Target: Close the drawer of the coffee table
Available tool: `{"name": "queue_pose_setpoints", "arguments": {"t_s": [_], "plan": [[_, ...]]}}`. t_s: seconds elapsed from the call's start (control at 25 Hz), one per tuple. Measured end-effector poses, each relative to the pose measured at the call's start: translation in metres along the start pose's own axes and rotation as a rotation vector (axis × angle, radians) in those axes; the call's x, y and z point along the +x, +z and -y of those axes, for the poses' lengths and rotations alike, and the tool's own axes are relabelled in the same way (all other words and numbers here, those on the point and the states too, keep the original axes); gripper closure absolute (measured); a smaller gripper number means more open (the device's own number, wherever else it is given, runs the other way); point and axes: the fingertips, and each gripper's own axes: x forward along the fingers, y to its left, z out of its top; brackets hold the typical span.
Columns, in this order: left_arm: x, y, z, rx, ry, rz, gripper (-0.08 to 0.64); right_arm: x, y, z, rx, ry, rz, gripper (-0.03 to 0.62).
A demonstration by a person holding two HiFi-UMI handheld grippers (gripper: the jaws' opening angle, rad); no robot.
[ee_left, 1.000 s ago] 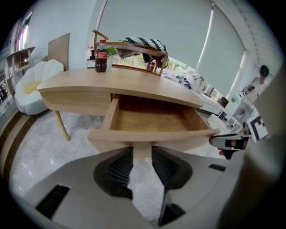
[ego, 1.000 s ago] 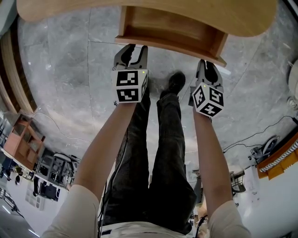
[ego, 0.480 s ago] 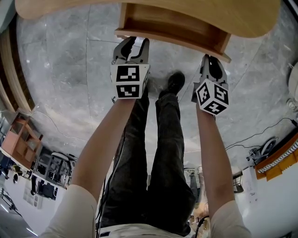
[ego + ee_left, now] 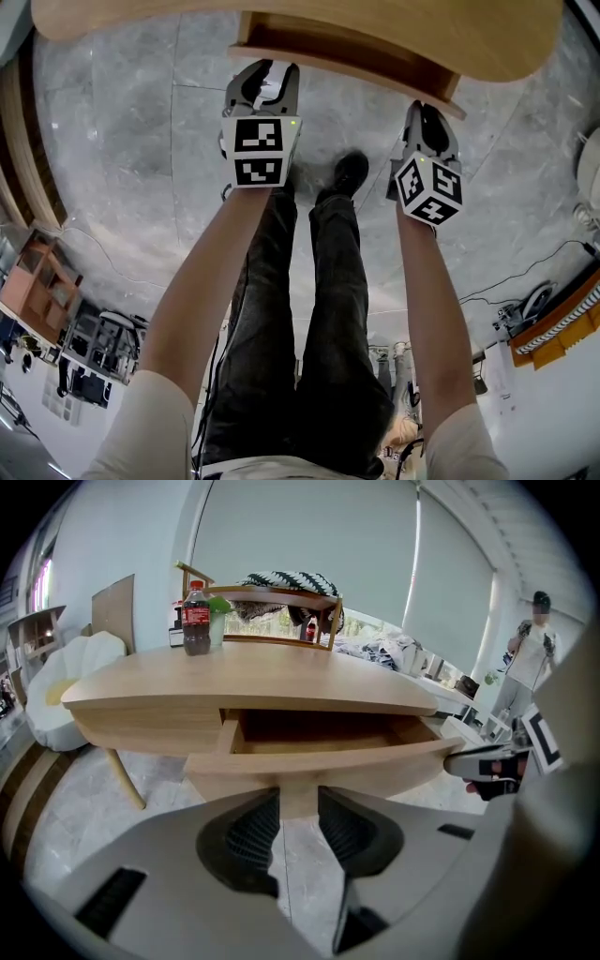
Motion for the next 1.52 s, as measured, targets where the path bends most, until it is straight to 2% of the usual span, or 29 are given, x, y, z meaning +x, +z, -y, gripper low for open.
{"name": "queue_pose_setpoints", "arguments": {"t_s": [0.2, 0.36, 0.76, 1.52], "plan": [[0.007, 0.010, -0.003, 0.015, 0.005, 0.021, 0.422, 0.007, 0.009, 0.001, -0.049, 0.028, 0.006, 0.509], [0.011, 0.014, -0.001, 0.042, 0.006, 0.036, 0.422, 0.012, 0.014, 0.007, -0.054, 0.024, 0.018, 0.518], [0.025, 0.026, -0.008, 0.032, 0.017, 0.059, 0.422, 0.026, 0.028, 0.008, -0.051, 0.021, 0.057, 0.513], [0.053, 0.062, -0.016, 0.058, 0.027, 0.147, 0.422, 0.051, 0.060, 0.016, -0.130, 0.010, 0.154, 0.502]]}}
